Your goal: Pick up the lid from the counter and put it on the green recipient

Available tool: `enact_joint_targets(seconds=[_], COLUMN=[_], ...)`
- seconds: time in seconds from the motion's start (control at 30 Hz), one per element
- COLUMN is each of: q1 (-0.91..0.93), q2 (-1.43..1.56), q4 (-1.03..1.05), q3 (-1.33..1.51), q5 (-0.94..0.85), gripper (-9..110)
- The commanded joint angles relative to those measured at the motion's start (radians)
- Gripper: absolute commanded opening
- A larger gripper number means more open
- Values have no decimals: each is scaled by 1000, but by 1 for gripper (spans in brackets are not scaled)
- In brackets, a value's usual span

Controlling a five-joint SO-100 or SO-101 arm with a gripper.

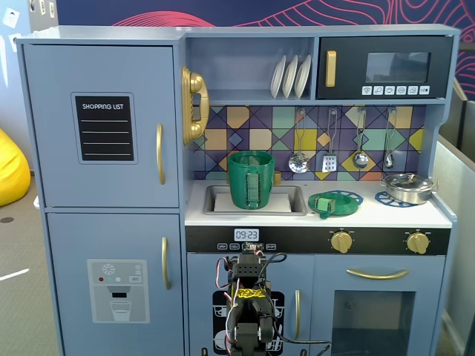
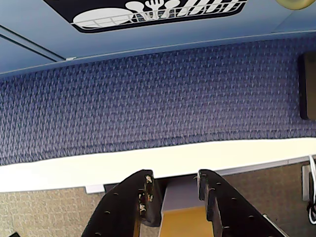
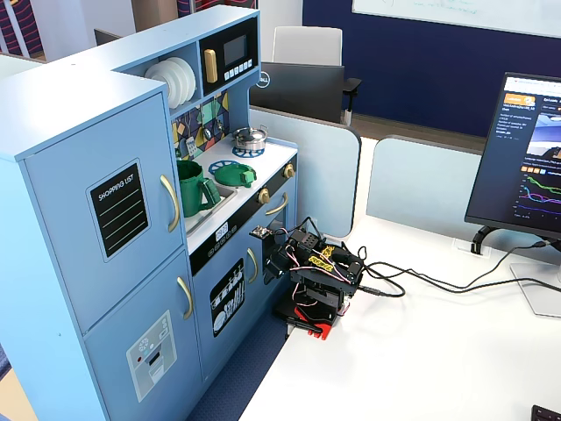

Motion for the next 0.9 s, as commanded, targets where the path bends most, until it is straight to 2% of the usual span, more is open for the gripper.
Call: enact_joint_targets(seconds=[0.0,0.4,0.53,0.7,0.87], q1=[78,83,133,189,322], q2=[-9,-9,-40,-258,-364], q4=[166,149,11,-141,-390], q3=[18,18,-44,-324,-495], q5=[28,41,29,-26,-118], gripper=[0,0,0,0,0])
